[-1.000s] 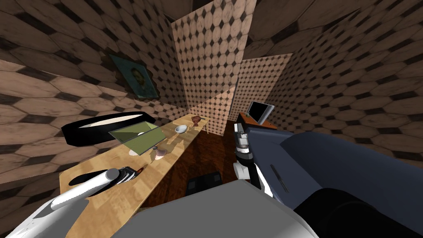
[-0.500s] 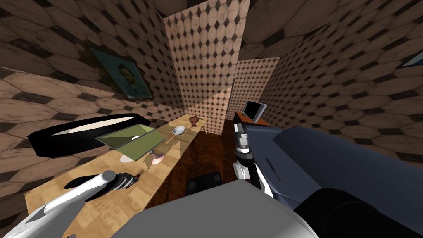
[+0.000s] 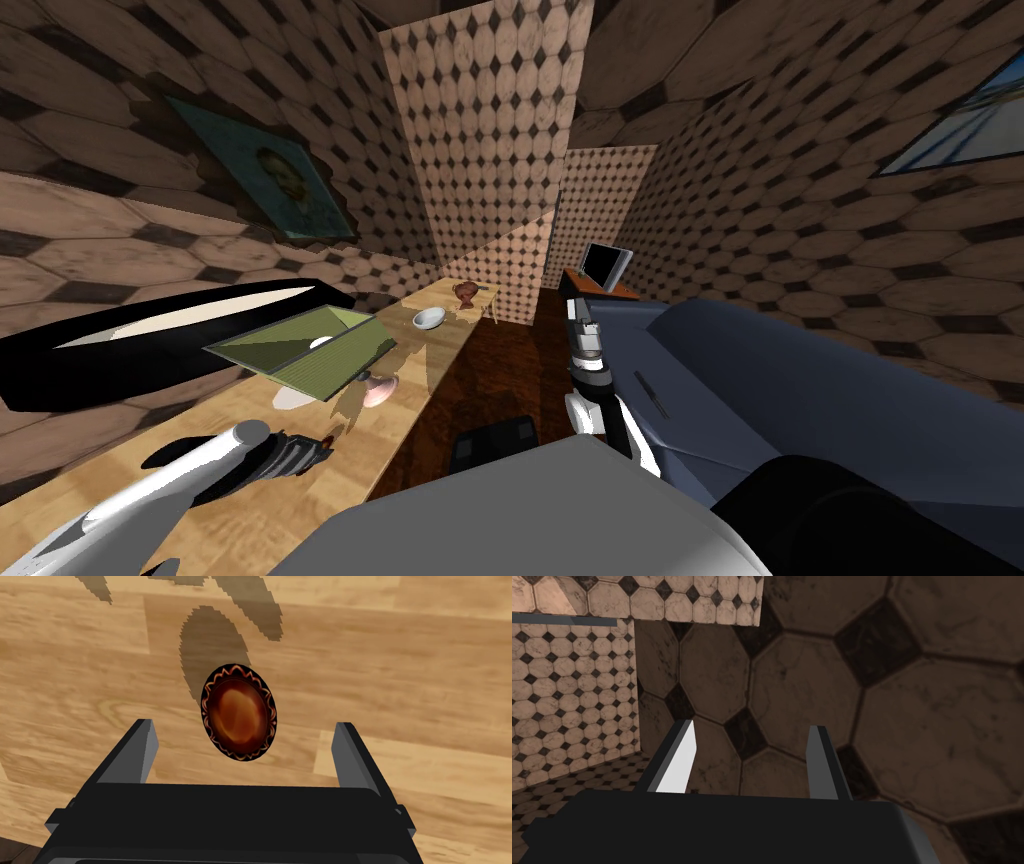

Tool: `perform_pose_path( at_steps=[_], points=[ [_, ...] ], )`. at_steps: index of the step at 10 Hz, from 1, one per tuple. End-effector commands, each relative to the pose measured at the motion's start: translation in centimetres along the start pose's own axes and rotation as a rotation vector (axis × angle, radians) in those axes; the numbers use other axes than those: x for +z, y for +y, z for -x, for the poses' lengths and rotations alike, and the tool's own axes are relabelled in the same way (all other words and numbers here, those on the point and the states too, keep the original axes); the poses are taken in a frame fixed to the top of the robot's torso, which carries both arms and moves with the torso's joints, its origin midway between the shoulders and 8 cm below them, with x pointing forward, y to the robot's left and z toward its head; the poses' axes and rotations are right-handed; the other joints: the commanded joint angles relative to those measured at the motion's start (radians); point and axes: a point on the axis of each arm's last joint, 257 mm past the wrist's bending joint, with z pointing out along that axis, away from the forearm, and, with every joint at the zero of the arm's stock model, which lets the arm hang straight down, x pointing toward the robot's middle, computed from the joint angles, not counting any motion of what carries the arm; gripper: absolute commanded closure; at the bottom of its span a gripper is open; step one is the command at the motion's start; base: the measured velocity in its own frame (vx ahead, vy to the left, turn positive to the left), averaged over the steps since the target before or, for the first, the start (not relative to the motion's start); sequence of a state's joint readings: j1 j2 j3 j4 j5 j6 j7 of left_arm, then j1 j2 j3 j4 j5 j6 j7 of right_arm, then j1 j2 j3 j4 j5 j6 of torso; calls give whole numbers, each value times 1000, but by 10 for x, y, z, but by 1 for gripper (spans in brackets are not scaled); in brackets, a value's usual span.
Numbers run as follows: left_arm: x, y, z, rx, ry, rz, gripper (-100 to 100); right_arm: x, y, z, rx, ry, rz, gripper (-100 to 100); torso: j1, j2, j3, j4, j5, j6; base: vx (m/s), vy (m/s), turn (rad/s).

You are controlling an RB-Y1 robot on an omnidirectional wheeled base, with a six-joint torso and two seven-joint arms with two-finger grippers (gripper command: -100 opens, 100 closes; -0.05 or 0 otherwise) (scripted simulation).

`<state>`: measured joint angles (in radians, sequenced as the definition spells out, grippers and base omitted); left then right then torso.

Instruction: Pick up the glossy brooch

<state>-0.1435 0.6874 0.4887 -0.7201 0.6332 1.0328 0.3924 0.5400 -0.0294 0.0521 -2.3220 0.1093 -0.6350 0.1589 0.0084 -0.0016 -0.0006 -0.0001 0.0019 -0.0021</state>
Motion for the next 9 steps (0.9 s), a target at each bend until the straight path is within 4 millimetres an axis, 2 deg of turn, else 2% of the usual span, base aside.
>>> perform_pose_path(
  at_steps=[1,5,7,8,9],
  points=[
    [3,6,6,-14,-11,25,-100,0,0,0,0,0,0,0,0,0,0,0,0,0,-7,74,-53],
    [7,32,25,-58,-55,126,-100,0,0,0,0,0,0,0,0,-1,0,0,0,0,2,78,-91],
    [6,31,24,-56,-53,122,-100,0,0,0,0,0,0,0,-1,-1,-1,0,0,-1,2,42,-13],
    [6,32,24,-56,-54,123,0,0,0,0,0,0,0,0,-4,-1,0,0,-1,-1,0,5,-1],
    [8,37,30,-71,-49,126,-100,0,0,0,0,0,0,0,-5,-1,0,0,-1,-1,-3,15,-150]
  ],
)
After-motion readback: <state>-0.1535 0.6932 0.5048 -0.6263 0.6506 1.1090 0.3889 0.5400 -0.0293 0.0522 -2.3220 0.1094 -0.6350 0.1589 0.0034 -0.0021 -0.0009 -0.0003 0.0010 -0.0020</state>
